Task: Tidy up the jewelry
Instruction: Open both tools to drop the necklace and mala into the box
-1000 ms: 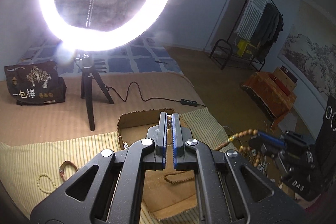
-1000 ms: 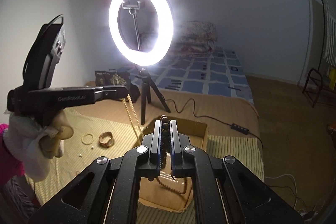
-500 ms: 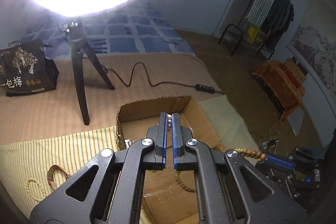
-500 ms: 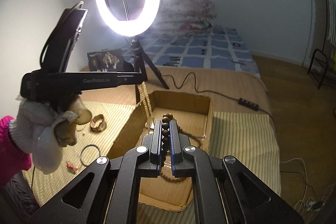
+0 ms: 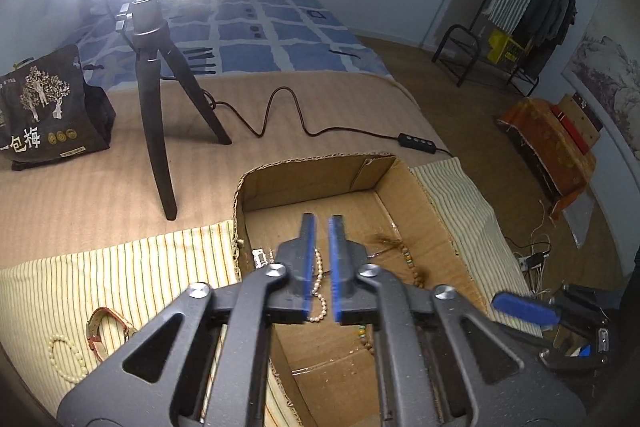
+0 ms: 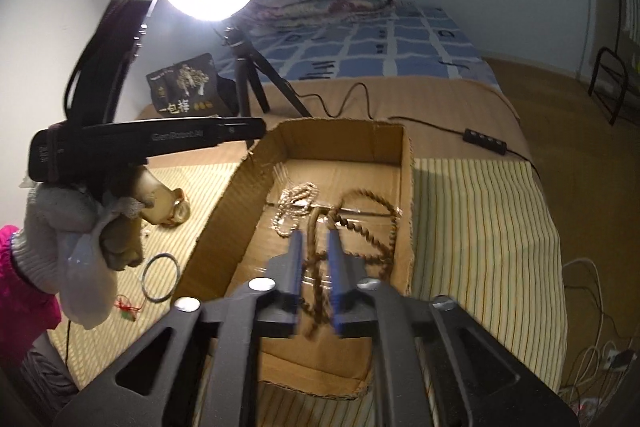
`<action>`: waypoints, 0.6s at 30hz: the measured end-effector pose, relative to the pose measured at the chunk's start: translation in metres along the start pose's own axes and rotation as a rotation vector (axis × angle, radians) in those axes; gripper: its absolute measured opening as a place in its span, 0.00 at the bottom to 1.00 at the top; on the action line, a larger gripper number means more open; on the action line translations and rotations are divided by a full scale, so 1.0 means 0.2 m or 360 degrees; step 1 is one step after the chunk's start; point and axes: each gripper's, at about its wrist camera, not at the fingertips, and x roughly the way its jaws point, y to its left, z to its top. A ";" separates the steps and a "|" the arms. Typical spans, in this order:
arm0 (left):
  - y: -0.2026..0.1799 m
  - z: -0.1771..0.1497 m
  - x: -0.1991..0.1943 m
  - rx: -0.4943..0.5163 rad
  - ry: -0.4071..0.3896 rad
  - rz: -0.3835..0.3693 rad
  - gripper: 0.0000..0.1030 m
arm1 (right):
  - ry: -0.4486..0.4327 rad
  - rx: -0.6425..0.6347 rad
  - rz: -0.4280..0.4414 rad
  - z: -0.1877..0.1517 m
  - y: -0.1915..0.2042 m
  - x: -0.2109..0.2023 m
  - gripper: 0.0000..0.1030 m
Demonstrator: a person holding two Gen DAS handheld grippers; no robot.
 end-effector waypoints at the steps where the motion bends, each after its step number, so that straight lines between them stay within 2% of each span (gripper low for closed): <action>1: 0.00 0.00 -0.01 -0.0001 -0.0004 0.0002 0.19 | 0.0004 0.0012 -0.0008 0.00 -0.01 0.00 0.31; 10: 0.00 -0.02 -0.12 -0.0009 -0.0040 0.0018 0.19 | 0.0016 -0.0023 -0.0071 -0.03 0.03 -0.06 0.32; 18: -0.02 -0.04 -0.32 0.0020 -0.0109 0.0039 0.19 | -0.0007 -0.0100 -0.0139 -0.03 0.13 -0.17 0.33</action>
